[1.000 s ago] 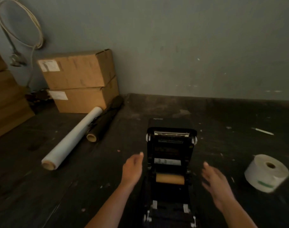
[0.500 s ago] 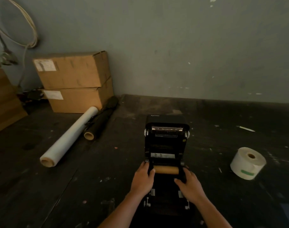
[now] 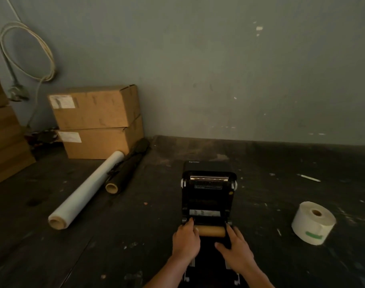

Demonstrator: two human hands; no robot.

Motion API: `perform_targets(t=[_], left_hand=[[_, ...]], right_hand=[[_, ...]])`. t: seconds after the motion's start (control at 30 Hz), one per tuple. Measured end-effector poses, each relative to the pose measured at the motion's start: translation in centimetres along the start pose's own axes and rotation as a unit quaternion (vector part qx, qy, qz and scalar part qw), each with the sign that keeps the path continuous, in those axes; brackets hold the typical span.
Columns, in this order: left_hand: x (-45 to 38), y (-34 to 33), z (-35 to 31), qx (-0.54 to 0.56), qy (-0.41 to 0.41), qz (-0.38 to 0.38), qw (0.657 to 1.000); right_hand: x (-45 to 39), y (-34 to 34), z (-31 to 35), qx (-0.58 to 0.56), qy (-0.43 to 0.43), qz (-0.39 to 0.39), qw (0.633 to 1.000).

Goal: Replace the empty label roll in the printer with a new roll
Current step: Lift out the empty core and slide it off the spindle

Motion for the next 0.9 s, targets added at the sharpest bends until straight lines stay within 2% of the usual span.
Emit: perform_targets(t=[0.17, 0.3, 0.43, 0.53, 0.67, 0.77, 0.9], left_hand=[[-0.3, 1.5, -1.4, 0.064, -0.029, -0.048, 0.996], [-0.9, 4.0, -3.4, 0.086, -0.087, -0.087, 0.989], [-1.1, 5.9, -5.4, 0.138, -0.134, -0.079, 0.978], [-0.6, 5.8, -6.5, 0.217, -0.137, -0.036, 0.966], [0.6, 2.9, -8.4, 0.301, -0.130, 0.052, 0.943], [2.5, -1.4, -10.3, 0.323, -0.118, 0.124, 0.931], [5.1, -7.2, -11.1, 0.334, -0.067, 0.186, 0.922]], right_hand=[[0.6, 1.1, 1.1, -0.086, 0.055, -0.034, 0.994], [1.9, 3.8, 2.4, -0.173, 0.121, -0.124, 0.970], [3.5, 6.7, 2.3, -0.205, 0.152, -0.196, 0.947], [4.5, 8.4, 0.8, -0.238, 0.144, -0.227, 0.933], [6.5, 9.2, -3.1, -0.326, 0.062, -0.231, 0.914], [8.5, 9.4, -7.9, -0.360, 0.006, -0.253, 0.898], [9.7, 8.4, -13.7, -0.469, -0.049, -0.227, 0.852]])
Point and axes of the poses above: each hand's wrist, its own x-axis away from the middle knuckle, its own y-axis out of the back of the hand, z = x × y, the point moved 5 cm from there along -x, towards the middle knuckle, and after that the axes turned 7 degrees about -y, right-handed, at the moved point
